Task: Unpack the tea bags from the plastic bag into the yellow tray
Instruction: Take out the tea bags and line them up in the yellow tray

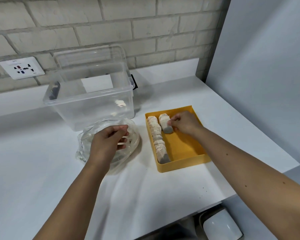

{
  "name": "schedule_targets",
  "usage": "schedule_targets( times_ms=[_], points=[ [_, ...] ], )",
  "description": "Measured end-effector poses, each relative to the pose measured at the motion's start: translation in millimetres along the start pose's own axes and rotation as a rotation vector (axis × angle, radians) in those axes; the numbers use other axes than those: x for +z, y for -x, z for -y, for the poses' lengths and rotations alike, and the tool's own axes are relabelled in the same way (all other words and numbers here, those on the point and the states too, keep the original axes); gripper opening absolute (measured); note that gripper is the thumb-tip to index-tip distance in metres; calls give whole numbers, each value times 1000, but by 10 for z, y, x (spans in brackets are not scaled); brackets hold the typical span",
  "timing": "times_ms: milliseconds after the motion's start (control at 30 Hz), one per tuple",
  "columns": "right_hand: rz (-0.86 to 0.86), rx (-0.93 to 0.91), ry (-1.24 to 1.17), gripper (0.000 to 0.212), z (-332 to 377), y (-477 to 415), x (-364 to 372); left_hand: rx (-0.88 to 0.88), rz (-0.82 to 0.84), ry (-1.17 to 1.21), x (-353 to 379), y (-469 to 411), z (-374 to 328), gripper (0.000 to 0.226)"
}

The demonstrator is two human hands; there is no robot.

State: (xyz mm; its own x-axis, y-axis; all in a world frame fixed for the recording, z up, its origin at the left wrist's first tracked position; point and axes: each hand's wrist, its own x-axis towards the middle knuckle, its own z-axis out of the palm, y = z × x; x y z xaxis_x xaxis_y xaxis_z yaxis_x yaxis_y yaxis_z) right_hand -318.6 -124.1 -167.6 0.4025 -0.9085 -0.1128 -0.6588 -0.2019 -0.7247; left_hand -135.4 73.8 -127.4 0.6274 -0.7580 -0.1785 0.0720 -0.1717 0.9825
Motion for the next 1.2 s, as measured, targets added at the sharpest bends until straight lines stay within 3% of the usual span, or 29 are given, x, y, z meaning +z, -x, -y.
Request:
schedule_targets(
  times_ms=[333,467,567,633,800,933,1067,1200],
  points=[
    [-78,65,6,20,23,-33,80,162,-174,-292,-582,-146,-108,9],
    [-249,-117,-69,20,383,184,121,191,-76,-570,-561,-136,-63,11],
    [-71,-301,-174,14,758,403,303,173,17,-729,-471,-208,40,12],
    [71,-426,-81,11,935,504,447,143,66,-773,-428,-283,119,14],
    [116,-500,113,12,1092,532,627,159,101,-968,-317,-410,312,25],
    [76,-466,122,9,1091,492,619,156,78,-895,-327,-401,374,12],
    [31,-451,106,8,1109,458,603,235,-45,-760,-516,-207,257,16],
    [49,-555,233,10,1228,460,689,219,-157,-615,-691,-5,52,10]
  ],
)
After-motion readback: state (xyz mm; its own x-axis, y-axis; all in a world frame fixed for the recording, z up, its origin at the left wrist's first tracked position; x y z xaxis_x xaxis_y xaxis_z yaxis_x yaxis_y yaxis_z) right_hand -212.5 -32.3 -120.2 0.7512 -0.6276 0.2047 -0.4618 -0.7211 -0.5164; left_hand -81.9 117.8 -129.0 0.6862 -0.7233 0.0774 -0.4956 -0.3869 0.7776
